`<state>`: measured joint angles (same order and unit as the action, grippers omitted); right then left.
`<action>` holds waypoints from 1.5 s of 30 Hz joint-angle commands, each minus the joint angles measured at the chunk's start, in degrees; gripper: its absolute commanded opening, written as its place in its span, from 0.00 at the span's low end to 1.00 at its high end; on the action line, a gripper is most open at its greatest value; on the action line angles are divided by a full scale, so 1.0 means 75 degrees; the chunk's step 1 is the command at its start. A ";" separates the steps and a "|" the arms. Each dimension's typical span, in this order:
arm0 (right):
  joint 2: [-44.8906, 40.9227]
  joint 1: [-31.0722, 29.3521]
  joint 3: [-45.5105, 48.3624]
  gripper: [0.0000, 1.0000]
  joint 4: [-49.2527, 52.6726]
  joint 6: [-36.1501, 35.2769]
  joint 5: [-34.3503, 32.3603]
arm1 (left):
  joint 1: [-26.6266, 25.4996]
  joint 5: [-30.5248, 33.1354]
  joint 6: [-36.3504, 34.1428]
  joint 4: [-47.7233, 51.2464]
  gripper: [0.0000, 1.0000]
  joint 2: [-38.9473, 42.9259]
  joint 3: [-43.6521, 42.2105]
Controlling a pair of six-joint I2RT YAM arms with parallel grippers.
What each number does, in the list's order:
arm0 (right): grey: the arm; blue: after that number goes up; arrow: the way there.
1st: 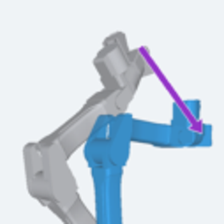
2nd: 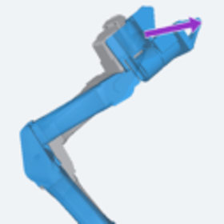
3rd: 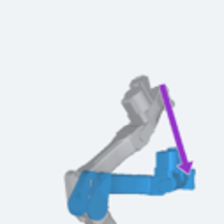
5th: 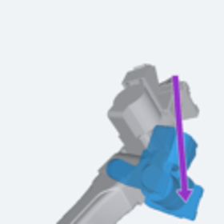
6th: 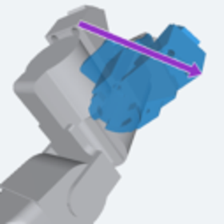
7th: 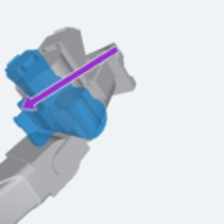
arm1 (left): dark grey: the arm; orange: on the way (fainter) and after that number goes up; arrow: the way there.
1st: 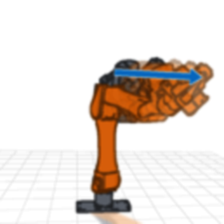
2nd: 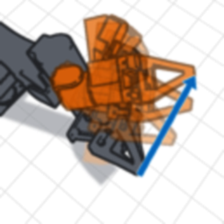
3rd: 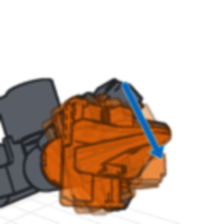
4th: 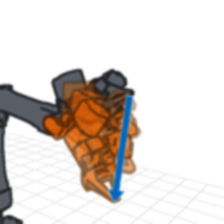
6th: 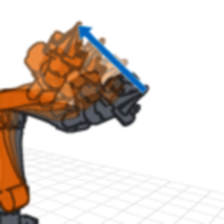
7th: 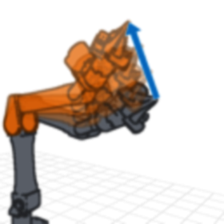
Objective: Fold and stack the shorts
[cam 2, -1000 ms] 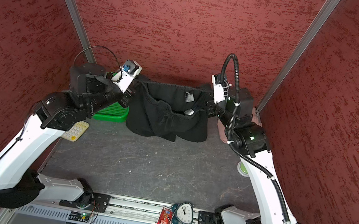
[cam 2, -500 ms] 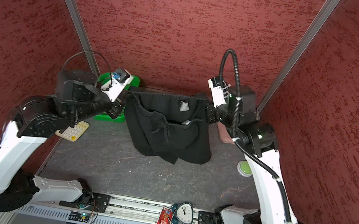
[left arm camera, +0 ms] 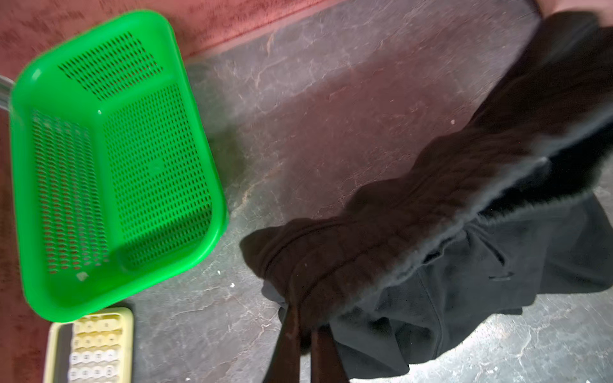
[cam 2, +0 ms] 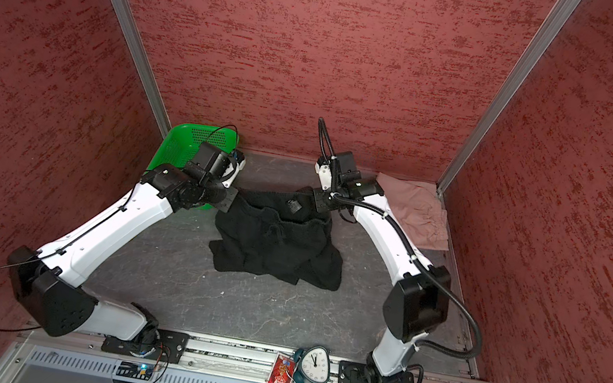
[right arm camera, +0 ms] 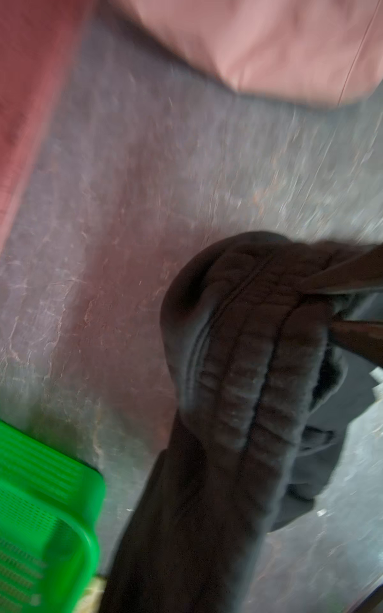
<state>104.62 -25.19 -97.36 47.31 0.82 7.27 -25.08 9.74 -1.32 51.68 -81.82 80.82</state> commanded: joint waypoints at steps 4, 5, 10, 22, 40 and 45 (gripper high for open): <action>0.0955 0.0101 -0.0705 0.59 -0.1019 0.0350 -0.0283 | 0.0598 -0.0564 0.0580 -0.0812 0.00 -0.0539 -0.0247; 0.0892 0.0108 -0.0612 0.64 -0.1161 0.0472 -0.0421 | 0.0614 -0.0554 0.0580 -0.0841 0.00 -0.0569 -0.0245; 0.0061 0.0211 0.0897 0.70 -0.2519 0.1540 -0.0499 | 0.0467 -0.0664 0.0452 -0.1281 0.00 -0.0325 -0.0442; 0.1677 0.0212 -0.0129 0.79 -0.2576 0.2308 0.0230 | -0.0204 0.0102 -0.0134 -0.2379 0.00 0.0850 -0.1827; 0.2479 -0.0096 -0.0434 0.73 -0.2555 0.2673 0.0203 | -0.0417 0.0173 -0.0228 -0.2462 0.00 0.1420 -0.1916; 0.2293 -0.0242 0.0000 0.73 -0.2528 0.2838 0.0238 | -0.0406 0.0295 -0.0251 -0.2331 0.00 0.1315 -0.1895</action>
<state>123.02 -26.04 -98.39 28.84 20.80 8.08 -28.03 10.90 -2.42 35.97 -72.27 66.48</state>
